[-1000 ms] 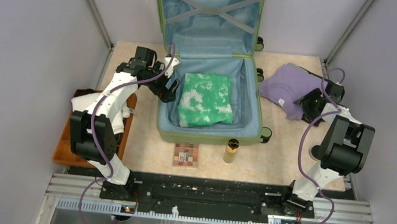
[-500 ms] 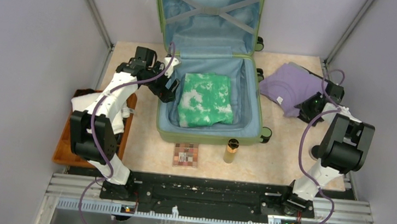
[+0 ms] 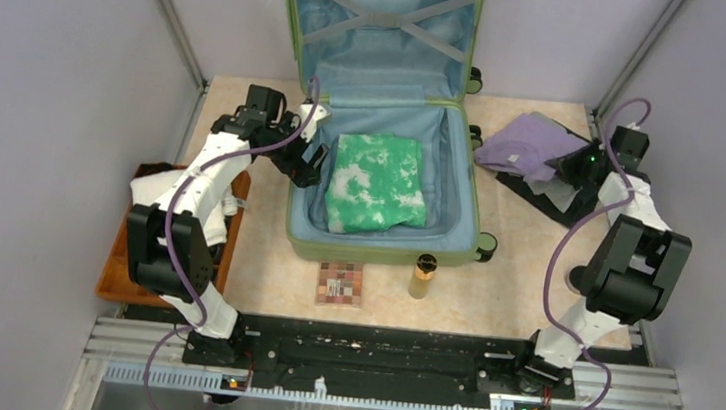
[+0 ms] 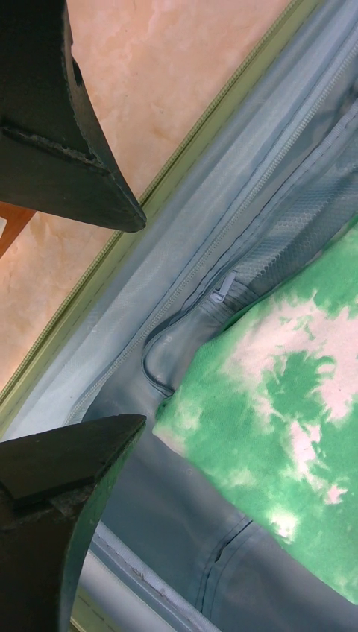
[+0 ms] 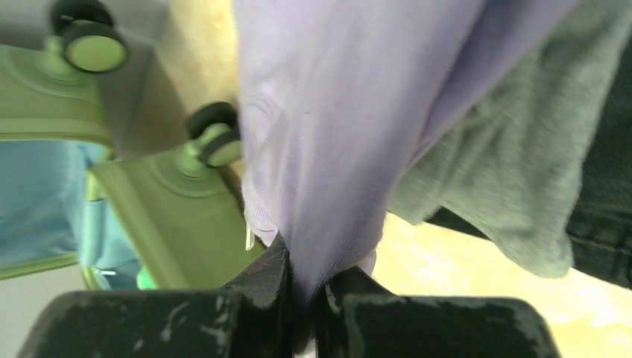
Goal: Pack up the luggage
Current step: Pick up the clothes from the corner of the board, then place the clothes in the luggage.
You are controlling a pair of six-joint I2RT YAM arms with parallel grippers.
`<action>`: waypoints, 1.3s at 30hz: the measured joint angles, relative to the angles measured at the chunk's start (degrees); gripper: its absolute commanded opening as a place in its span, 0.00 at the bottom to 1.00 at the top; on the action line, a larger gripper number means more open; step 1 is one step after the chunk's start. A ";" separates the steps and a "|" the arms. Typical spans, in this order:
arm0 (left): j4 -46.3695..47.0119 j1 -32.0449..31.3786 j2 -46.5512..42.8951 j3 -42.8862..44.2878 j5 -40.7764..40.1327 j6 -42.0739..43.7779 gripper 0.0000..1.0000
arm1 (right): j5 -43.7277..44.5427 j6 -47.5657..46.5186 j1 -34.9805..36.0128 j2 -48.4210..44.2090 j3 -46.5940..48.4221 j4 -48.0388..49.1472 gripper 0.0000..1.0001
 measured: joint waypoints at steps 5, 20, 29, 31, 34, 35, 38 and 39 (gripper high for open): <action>0.00 0.00 -0.92 0.00 -0.11 0.00 0.98 | -1.84 1.05 0.00 -0.85 4.44 0.07 0.00; -0.42 0.31 -1.68 0.94 -0.96 -1.33 0.98 | -2.32 5.27 6.69 0.33 27.56 -6.86 0.00; -2.51 3.15 -2.08 4.98 0.02 -3.08 0.99 | 1.33 4.42 20.79 1.38 42.71 -16.20 0.00; -2.82 4.39 -2.08 6.14 -0.15 -3.82 0.99 | 1.73 4.09 24.00 1.86 45.33 -17.51 0.00; -3.13 6.45 -1.92 8.09 -0.61 -5.20 0.98 | 2.10 3.89 28.79 3.63 50.56 -19.82 0.00; -3.21 7.10 -1.88 8.68 -0.87 -5.68 0.98 | 2.08 3.85 30.16 4.55 52.37 -20.06 0.00; -3.26 8.63 -1.86 9.86 -1.88 -6.91 0.99 | 2.01 3.61 33.62 7.82 57.11 -21.20 0.00; -3.21 9.11 -1.86 10.05 -2.16 -7.30 0.98 | 1.97 3.50 34.64 9.03 58.40 -21.40 0.00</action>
